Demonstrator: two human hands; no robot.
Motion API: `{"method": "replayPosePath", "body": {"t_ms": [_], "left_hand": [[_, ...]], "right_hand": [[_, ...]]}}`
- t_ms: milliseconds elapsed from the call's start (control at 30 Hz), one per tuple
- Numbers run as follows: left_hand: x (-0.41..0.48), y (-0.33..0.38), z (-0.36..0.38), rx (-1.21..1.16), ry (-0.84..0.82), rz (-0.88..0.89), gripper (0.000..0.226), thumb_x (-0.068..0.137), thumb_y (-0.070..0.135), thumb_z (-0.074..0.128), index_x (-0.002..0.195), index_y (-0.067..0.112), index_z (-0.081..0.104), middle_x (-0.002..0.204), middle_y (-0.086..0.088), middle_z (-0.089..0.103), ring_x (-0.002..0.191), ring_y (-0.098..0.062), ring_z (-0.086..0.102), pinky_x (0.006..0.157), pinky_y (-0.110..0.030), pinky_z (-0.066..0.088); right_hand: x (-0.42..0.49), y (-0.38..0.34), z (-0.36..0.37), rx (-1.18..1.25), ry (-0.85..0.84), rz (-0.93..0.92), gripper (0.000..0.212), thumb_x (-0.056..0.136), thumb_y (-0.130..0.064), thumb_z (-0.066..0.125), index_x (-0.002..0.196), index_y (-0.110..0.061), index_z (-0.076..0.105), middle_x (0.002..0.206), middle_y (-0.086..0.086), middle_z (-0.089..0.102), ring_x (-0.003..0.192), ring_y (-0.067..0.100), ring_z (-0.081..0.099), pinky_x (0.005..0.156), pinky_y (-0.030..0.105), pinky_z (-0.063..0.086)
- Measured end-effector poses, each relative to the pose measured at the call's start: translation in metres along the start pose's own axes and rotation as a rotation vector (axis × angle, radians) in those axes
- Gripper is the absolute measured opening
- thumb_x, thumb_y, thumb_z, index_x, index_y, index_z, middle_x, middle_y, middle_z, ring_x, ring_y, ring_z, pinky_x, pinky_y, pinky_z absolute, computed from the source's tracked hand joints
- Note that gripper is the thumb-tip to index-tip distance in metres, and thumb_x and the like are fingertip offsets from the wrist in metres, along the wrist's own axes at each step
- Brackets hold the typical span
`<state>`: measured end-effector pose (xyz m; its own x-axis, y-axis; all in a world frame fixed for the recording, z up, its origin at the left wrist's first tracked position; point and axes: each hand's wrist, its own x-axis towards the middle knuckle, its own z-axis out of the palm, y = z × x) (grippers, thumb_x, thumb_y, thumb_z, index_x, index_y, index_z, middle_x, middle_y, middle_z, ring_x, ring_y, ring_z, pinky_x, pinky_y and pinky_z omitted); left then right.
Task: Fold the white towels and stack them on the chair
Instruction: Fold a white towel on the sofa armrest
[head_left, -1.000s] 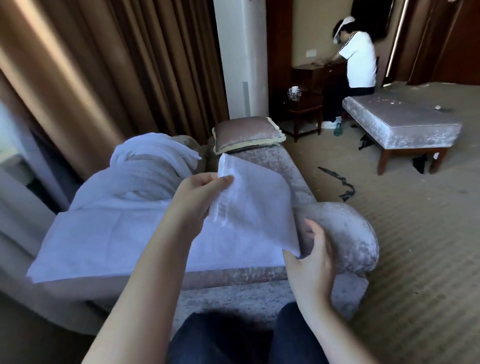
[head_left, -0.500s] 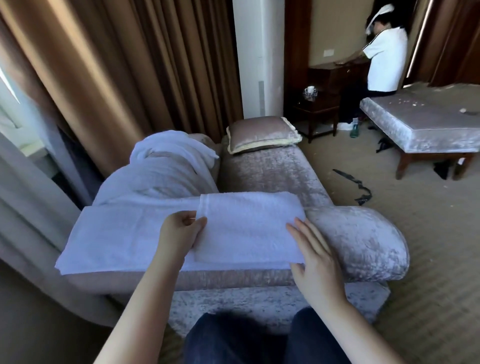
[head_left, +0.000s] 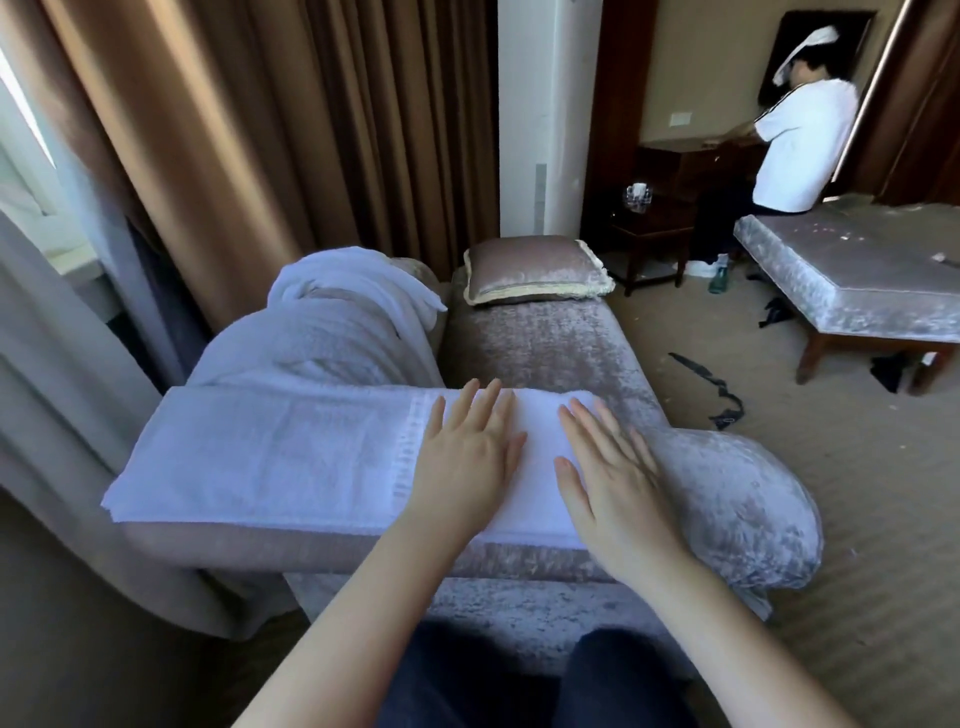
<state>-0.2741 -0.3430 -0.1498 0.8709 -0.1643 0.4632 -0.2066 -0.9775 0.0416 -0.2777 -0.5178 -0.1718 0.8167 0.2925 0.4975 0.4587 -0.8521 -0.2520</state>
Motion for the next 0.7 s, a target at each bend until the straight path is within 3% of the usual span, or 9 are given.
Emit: {"method": "replayPosePath", "body": {"t_ms": [133, 200, 367, 567, 633, 700], "left_hand": [[-0.013, -0.018, 0.017, 0.021, -0.051, -0.118, 0.061, 0.096, 0.045, 0.031, 0.124, 0.003, 0.064, 0.128, -0.014, 0.063, 0.118, -0.036, 0.06, 0.095, -0.056, 0.046], [-0.016, -0.017, 0.019, 0.004, -0.009, -0.139, 0.065, 0.1, 0.047, 0.023, 0.125, 0.002, 0.064, 0.129, -0.015, 0.062, 0.121, -0.034, 0.058, 0.1, -0.053, 0.045], [-0.016, -0.015, 0.025, -0.011, 0.054, -0.167, 0.059, 0.097, 0.043, 0.031, 0.127, 0.003, 0.063, 0.131, -0.013, 0.061, 0.126, -0.031, 0.055, 0.106, -0.05, 0.04], [-0.023, -0.03, 0.007, -0.177, -0.05, -0.125, 0.066, 0.098, 0.049, 0.022, 0.131, 0.006, 0.058, 0.139, -0.011, 0.055, 0.134, -0.031, 0.047, 0.113, -0.047, 0.029], [-0.036, -0.062, -0.006, -0.175, 0.039, -0.171, 0.057, 0.094, 0.041, 0.03, 0.123, 0.006, 0.064, 0.132, -0.013, 0.061, 0.126, -0.035, 0.053, 0.108, -0.051, 0.038], [-0.055, -0.102, -0.026, -0.102, 0.123, -0.254, 0.047, 0.094, 0.034, 0.037, 0.117, 0.005, 0.066, 0.124, -0.014, 0.065, 0.117, -0.037, 0.058, 0.099, -0.05, 0.047]], "right_hand": [[0.029, 0.004, 0.01, -0.06, -0.259, -0.003, 0.095, 0.08, -0.069, -0.016, 0.155, -0.018, 0.014, 0.162, -0.004, 0.008, 0.15, 0.015, -0.003, 0.119, 0.036, -0.004], [0.034, 0.005, 0.015, -0.106, -0.276, -0.012, 0.106, 0.072, -0.076, -0.025, 0.155, -0.022, 0.014, 0.162, -0.007, 0.012, 0.149, 0.014, 0.0, 0.119, 0.036, -0.004], [0.036, 0.006, 0.021, -0.14, -0.263, 0.018, 0.108, 0.071, -0.077, -0.025, 0.152, -0.026, 0.025, 0.158, -0.008, 0.026, 0.148, 0.014, 0.015, 0.119, 0.035, 0.002], [0.037, 0.001, 0.012, -0.161, -0.317, 0.011, 0.107, 0.069, -0.077, -0.021, 0.153, -0.024, 0.019, 0.16, -0.008, 0.018, 0.149, 0.016, 0.006, 0.119, 0.047, -0.002], [0.039, -0.011, 0.01, -0.159, -0.323, -0.01, 0.108, 0.067, -0.077, -0.024, 0.153, -0.024, 0.016, 0.161, -0.008, 0.013, 0.149, 0.015, -0.001, 0.117, 0.05, -0.007], [0.043, -0.032, 0.011, -0.113, -0.333, -0.071, 0.088, 0.083, -0.073, -0.009, 0.154, -0.025, 0.013, 0.162, -0.008, 0.007, 0.149, 0.013, -0.005, 0.118, 0.048, -0.008]]}}
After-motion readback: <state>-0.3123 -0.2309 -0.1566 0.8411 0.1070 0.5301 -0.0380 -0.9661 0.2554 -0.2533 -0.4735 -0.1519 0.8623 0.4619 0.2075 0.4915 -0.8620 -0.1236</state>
